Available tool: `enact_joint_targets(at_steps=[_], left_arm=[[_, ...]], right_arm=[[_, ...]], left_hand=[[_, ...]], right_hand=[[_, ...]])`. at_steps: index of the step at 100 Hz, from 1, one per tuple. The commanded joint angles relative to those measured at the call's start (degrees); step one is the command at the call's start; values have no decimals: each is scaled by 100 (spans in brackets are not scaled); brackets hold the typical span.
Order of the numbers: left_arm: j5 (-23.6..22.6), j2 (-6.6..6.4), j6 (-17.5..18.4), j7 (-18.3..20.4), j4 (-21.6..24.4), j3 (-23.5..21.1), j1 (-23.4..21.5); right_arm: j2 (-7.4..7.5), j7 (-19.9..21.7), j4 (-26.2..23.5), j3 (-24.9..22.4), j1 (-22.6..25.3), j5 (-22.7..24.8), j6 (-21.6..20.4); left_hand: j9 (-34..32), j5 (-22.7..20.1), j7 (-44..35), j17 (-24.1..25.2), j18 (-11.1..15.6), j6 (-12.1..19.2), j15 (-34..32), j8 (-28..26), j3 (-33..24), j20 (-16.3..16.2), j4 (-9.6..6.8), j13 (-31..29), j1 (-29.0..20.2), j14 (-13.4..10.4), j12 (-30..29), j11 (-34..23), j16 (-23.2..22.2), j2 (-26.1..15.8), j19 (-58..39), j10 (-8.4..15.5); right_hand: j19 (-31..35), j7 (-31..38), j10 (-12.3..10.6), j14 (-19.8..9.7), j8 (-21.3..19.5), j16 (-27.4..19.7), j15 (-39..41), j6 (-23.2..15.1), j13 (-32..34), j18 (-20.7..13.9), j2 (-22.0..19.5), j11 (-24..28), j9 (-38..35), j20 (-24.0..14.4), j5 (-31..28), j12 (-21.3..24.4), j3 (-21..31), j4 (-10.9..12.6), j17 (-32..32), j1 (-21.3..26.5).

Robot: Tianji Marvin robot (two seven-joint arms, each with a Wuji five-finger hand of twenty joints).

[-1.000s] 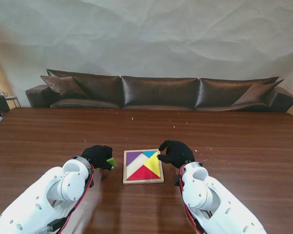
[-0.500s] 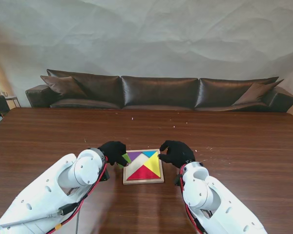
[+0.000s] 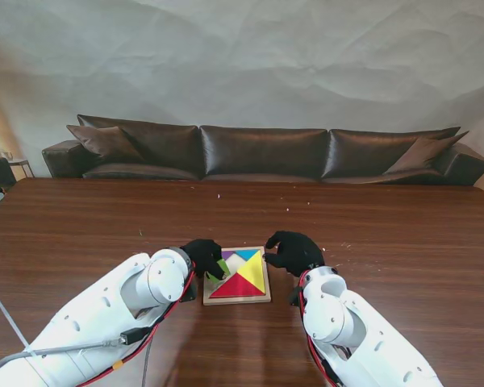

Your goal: Assemble the tangram pieces into a square

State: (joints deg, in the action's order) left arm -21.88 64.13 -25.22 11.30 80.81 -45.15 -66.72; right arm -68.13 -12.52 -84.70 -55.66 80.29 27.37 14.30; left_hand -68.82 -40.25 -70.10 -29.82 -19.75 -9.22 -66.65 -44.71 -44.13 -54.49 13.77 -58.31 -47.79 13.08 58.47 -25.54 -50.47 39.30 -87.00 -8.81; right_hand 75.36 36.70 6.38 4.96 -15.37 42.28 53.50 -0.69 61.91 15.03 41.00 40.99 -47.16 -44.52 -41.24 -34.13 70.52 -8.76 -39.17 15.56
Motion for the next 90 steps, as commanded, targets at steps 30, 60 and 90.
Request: enact_joint_targets(at_steps=[30,60,90], left_arm=[[77,182,10,22,-371,372,328],[113,259,60,-90,-589,544,455],[-21,255,48,-132,-594,599,481]], right_arm=[[-46,40,-7,-24,23,-64,16],[-57,16,0,-46,28,-106,18],[-64,2,31,-47,19,-136,-3]], left_hand=[[211,-9,143,487,97,27,-366,-13,19,-259,-215,229,-131,29,383,-325,-189,24,35,-84],[642,51,509,654,202,-45,-571,163,144,-491,-231,393,-68,9,635,-715,-225,-78,137,-225],[890,-32,1557,769,254,-196,-593,720,310,-614,-248,495,57,39,398,-871,-214,-249,220,-297]], right_hand=[[14,0,143,76,4,2,111,37,-98,65,-146,17,122,-142,153,86,-52,203,617,-59],[23,2,150,92,4,2,122,40,-97,67,-162,18,127,-144,143,87,-49,206,619,-51],[26,4,148,91,3,2,135,47,-92,54,-178,22,128,-143,131,86,-50,209,634,-48]])
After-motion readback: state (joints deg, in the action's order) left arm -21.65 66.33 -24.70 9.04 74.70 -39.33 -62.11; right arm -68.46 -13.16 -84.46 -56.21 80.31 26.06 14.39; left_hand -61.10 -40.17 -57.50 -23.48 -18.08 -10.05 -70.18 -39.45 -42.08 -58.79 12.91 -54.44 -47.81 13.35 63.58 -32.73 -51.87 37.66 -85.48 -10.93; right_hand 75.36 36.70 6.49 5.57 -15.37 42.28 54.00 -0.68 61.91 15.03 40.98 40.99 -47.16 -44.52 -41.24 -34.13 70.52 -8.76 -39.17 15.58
